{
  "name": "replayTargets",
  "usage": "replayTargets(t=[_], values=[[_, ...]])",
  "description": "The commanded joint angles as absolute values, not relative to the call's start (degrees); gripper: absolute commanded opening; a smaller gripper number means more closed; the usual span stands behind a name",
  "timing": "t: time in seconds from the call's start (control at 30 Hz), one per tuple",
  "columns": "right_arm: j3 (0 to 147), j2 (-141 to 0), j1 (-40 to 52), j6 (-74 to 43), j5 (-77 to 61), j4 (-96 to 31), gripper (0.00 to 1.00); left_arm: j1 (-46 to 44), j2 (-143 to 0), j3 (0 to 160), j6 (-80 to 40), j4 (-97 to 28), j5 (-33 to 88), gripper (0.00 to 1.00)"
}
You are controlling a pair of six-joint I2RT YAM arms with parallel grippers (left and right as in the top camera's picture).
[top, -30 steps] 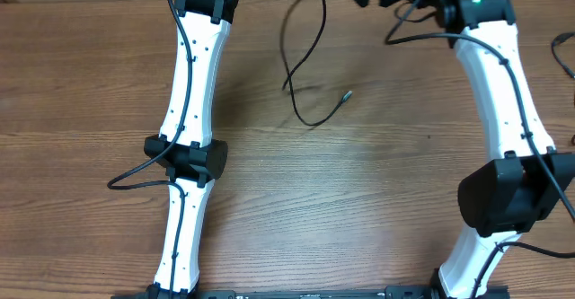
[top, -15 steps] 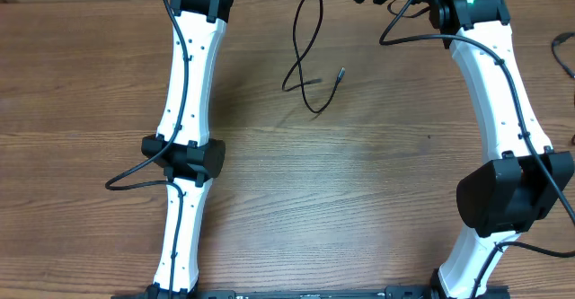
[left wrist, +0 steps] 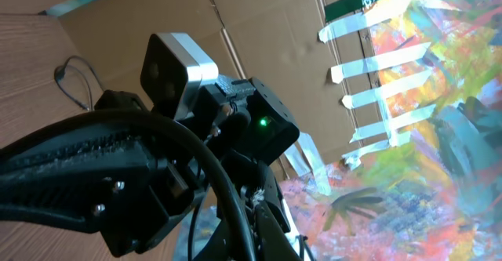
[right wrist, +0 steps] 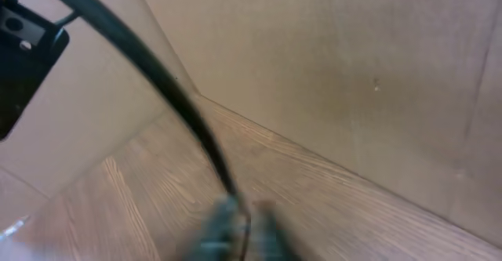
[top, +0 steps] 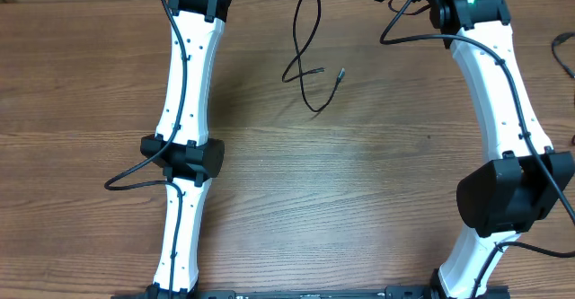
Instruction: Untangle cables
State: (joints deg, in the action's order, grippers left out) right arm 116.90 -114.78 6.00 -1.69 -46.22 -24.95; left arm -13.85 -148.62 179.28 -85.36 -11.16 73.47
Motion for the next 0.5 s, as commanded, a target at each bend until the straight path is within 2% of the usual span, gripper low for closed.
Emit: replayTargets(t=[0.0,0.07,0.47], values=[[118.3,-112.6,5.6,-1.4,-46.2,-24.5,0.56,-13.9,-147.5,180.0,-85.6,-10.9,74.4,0.04],[118.3,-112.6,5.7,-1.4,-46.2,-23.7,0.59,-13.9,-147.5,180.0,-85.8,-10.9,74.4,0.04],[118.3,-112.6,7.1,-1.4,-45.2,-20.2,0.59,-14.5,-147.5,180.0,-86.4,-10.9,74.4,0.04]])
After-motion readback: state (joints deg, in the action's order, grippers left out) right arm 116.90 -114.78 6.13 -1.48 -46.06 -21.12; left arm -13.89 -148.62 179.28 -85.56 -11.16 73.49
